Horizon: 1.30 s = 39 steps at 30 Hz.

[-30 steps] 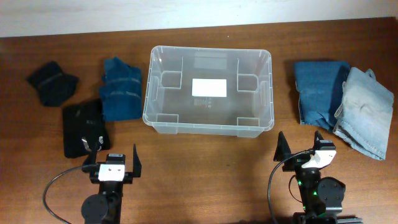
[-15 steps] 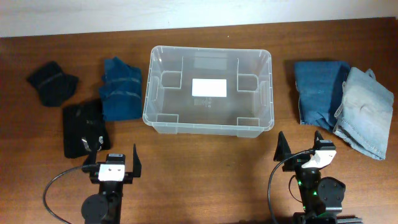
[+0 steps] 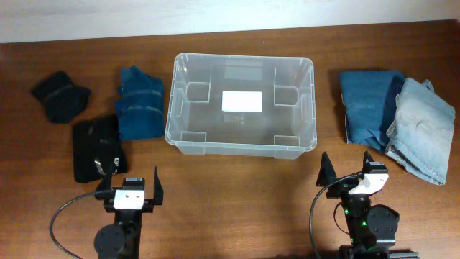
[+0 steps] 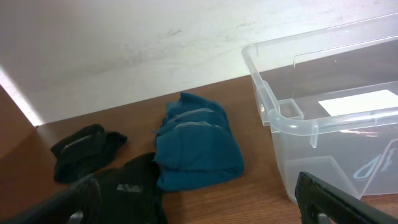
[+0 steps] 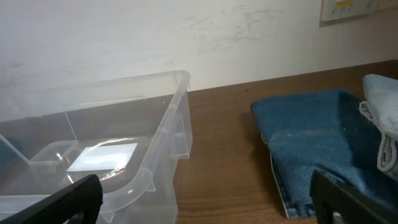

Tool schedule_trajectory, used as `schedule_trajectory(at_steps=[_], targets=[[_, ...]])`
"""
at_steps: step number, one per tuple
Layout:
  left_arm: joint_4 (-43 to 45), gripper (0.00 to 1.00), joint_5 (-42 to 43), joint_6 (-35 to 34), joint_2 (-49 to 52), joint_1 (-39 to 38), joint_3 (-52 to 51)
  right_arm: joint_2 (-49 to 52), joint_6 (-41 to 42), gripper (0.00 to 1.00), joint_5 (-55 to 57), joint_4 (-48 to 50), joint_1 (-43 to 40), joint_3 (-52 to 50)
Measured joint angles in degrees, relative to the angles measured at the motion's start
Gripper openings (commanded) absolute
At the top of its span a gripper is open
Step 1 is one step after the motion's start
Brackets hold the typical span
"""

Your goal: Pack container

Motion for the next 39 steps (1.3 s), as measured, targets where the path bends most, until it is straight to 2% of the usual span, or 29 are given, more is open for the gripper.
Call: schedule_trajectory(at_steps=[11, 18, 24, 29, 35, 39], targets=[[0.0, 0.99, 0.0, 0.0, 0.0, 0.0, 0.0, 0.0, 0.0, 0.98, 0.0, -1.4, 0.0, 0.7], [0.0, 0.99, 0.0, 0.0, 0.0, 0.0, 0.0, 7.4, 0.0, 0.98, -0.2, -6.9, 0.0, 9.4], [0.0, 0.99, 0.0, 0.0, 0.0, 0.0, 0.0, 24.5, 0.0, 0.98, -0.8, -14.4, 0.0, 26.0], [0.0, 0.99, 0.0, 0.0, 0.0, 0.0, 0.0, 43.8, 0.0, 0.98, -1.1, -26.1, 0.0, 47.4], [0.0, 0.99, 0.0, 0.0, 0.0, 0.0, 0.0, 63.9, 0.0, 0.98, 6.7, -42.7, -0.2, 73.7], [0.0, 0.99, 0.0, 0.0, 0.0, 0.0, 0.0, 74.0, 0.0, 0.98, 10.5, -48.4, -1.9, 84.8]])
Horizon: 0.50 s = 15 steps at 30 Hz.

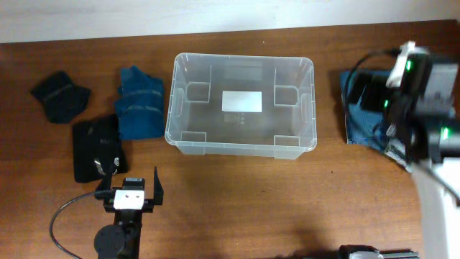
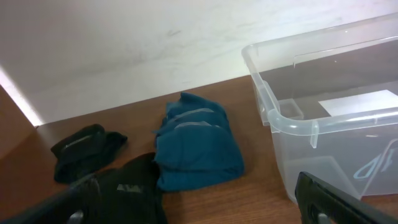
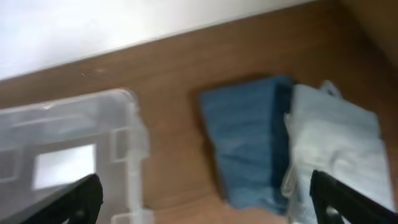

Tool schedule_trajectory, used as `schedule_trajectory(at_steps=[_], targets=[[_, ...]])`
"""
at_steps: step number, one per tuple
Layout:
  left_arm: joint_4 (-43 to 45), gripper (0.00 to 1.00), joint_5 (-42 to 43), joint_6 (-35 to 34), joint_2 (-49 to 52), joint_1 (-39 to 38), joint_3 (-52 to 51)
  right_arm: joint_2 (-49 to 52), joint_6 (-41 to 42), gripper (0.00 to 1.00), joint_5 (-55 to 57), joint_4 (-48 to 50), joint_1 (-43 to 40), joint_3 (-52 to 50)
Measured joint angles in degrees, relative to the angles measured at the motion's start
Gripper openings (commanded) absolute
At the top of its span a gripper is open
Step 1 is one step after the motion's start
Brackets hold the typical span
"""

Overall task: Pack container
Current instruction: 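Reach right gripper to the light-blue jeans and grasp them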

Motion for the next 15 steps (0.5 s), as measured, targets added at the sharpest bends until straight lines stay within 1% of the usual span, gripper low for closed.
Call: schedule_trajectory(at_steps=[3, 5, 6, 9, 13, 14, 15], targets=[[0.0, 1.0, 0.0, 0.0, 0.0, 0.0, 0.0, 5.7, 0.0, 0.98, 1.3, -0.4, -1.9, 4.7], [0.0, 0.99, 0.0, 0.0, 0.0, 0.0, 0.0, 8.4, 0.0, 1.0, 2.1, -0.6, -2.5, 5.8], [0.0, 0.99, 0.0, 0.0, 0.0, 0.0, 0.0, 9.2, -0.7, 0.94, 2.5, -0.7, -2.6, 5.8], [0.0, 0.99, 0.0, 0.0, 0.0, 0.0, 0.0, 11.3, -3.6, 0.94, 3.9, -1.0, -2.6, 5.9], [0.0, 1.0, 0.0, 0.0, 0.0, 0.0, 0.0, 16.9, -3.8, 0.95, 13.8, -3.1, -2.6, 6.4], [0.0, 0.99, 0.0, 0.0, 0.0, 0.0, 0.0, 19.6, -3.1, 0.95, 17.2, -4.3, -2.9, 6.5], [0.0, 0.99, 0.0, 0.0, 0.0, 0.0, 0.0, 20.4, -2.8, 0.95, 18.2, -4.6, -2.9, 6.5]])
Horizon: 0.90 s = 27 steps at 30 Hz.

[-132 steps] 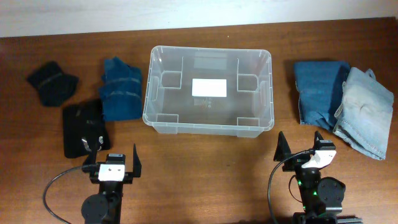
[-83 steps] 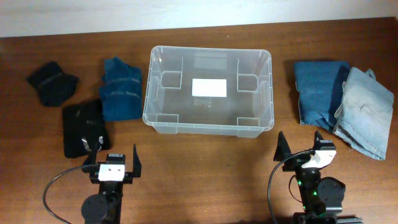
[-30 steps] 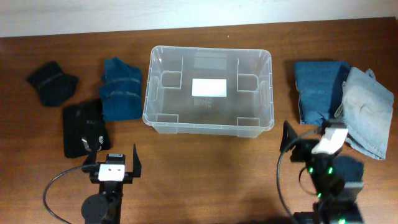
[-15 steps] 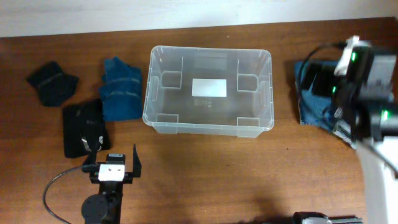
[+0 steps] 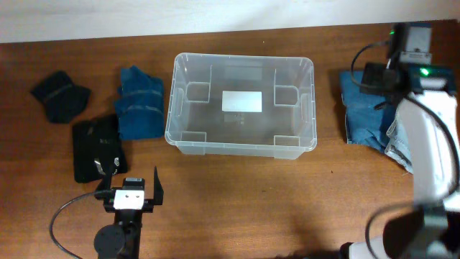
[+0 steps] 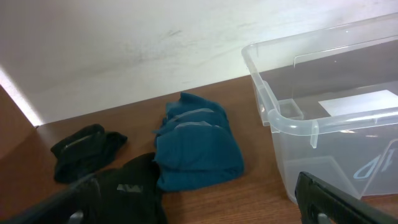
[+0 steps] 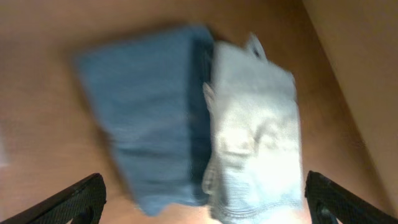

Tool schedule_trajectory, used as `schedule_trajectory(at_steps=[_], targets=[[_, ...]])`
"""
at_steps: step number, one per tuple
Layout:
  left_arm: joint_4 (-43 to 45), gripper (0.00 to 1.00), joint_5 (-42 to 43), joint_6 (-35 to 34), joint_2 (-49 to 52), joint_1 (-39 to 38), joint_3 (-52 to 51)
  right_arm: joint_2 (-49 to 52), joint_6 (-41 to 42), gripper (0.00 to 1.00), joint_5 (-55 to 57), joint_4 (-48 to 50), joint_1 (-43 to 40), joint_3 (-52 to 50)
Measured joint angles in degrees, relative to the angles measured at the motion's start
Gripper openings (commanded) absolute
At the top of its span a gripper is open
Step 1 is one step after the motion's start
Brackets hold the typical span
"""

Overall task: Pack container
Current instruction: 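Reach right gripper to the light-blue jeans and grasp them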

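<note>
A clear plastic container (image 5: 241, 104) stands empty mid-table, a white label showing on its floor. Left of it lie a teal folded garment (image 5: 141, 103), a small black garment (image 5: 60, 95) and a larger black garment (image 5: 97, 147). To its right are folded blue jeans (image 5: 361, 108) with pale jeans (image 7: 255, 130) beside them, partly under the right arm in the overhead view. My right gripper (image 7: 202, 208) hangs open high above both jeans. My left gripper (image 5: 129, 188) rests open near the front edge, short of the larger black garment.
The white wall runs along the table's far edge. The right arm (image 5: 431, 137) reaches over the table's right side from the front. The container's near left corner (image 6: 273, 118) shows in the left wrist view. Bare wood lies in front of the container.
My right gripper has moved further back over the jeans and now looks straight down on them; the container has left its view. The left arm and all garments are unmoved.
Both grippers first rested open near the front edge, on either side. Then the right arm was raised over the right-hand jeans, with the container still in its view. Now it hovers open above both pairs of jeans. Nothing has been picked up.
</note>
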Motion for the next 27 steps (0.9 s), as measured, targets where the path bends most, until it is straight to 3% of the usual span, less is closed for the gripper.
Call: schedule_trajectory(at_steps=[10, 19, 27], targets=[[0.0, 0.99, 0.0, 0.0, 0.0, 0.0, 0.0, 16.9, 8.7, 0.99, 5.8, -2.8, -6.2, 0.0], [0.0, 0.99, 0.0, 0.0, 0.0, 0.0, 0.0, 18.1, 9.9, 0.99, -2.0, 2.3, -12.7, 0.0], [0.0, 0.99, 0.0, 0.0, 0.0, 0.0, 0.0, 18.1, 6.6, 0.99, -6.4, 6.4, -13.2, 0.0]])
